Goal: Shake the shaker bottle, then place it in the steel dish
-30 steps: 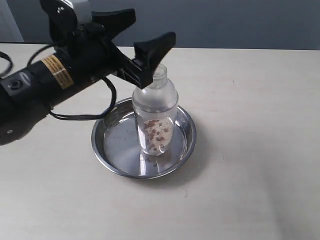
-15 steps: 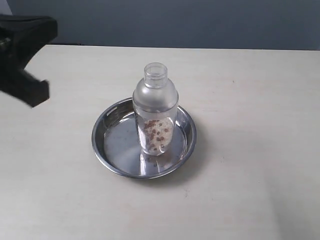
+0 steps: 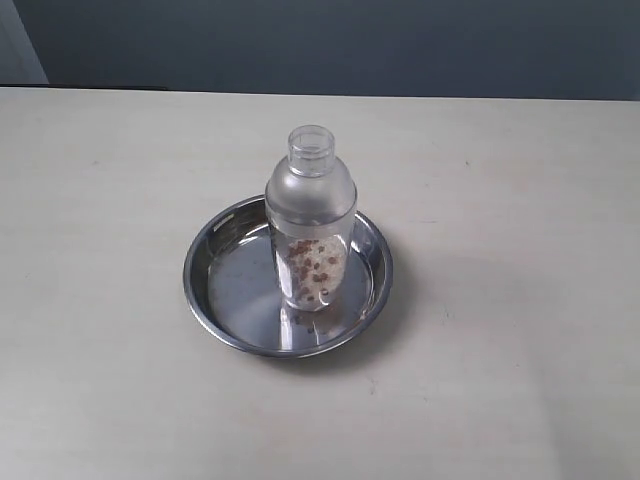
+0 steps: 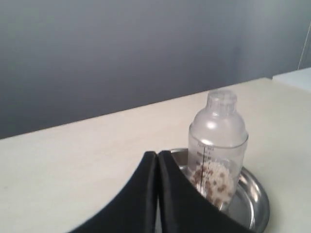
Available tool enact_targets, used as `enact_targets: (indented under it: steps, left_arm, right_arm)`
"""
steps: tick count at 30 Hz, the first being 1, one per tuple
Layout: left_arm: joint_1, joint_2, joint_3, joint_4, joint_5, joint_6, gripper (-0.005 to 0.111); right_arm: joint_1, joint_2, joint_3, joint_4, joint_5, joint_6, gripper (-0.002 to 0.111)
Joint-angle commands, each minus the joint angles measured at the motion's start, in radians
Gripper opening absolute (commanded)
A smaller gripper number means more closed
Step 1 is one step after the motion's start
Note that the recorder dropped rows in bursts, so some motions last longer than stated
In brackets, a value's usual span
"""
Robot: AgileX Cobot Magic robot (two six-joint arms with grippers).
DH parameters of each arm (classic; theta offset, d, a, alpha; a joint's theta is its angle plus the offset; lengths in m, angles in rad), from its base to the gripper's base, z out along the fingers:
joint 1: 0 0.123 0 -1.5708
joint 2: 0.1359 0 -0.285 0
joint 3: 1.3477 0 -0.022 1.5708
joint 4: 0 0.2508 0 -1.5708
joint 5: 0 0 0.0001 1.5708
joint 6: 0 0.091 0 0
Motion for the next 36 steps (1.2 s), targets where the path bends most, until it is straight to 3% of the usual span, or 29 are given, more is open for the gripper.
enact_targets:
  steps: [1, 5, 8, 14, 21, 27, 36]
  left_arm:
    - [0.001, -0.076, 0.023, -0.029, 0.168, -0.006, 0.000]
    - [0.065, -0.149, 0.080, -0.116, 0.164, 0.020, 0.000]
    - [0.205, -0.251, 0.158, -0.261, 0.162, 0.118, 0.000]
    - [0.335, -0.251, 0.250, -0.350, 0.162, 0.193, 0.000]
    - [0.349, -0.251, 0.271, -0.321, 0.149, 0.212, 0.000]
    - [0.349, -0.251, 0.271, -0.289, 0.025, 0.210, 0.000]
    - [0.349, -0.251, 0.271, -0.280, 0.027, 0.210, 0.000]
  right_arm:
    - [0.003, 0.004, 0.001, -0.004, -0.012, -0.004, -0.001]
    - [0.003, 0.004, 0.001, -0.004, -0.014, -0.004, -0.001]
    - [0.003, 0.004, 0.001, -0.004, -0.014, -0.004, -0.001]
    - [0.003, 0.004, 0.001, -0.004, -0.014, -0.004, -0.001]
    - [0.003, 0.004, 0.001, -0.004, -0.012, -0.004, -0.001]
    - [0.003, 0.004, 0.001, -0.004, -0.012, -0.004, -0.001]
    - [0.003, 0.004, 0.001, -0.004, -0.015, -0.004, -0.001]
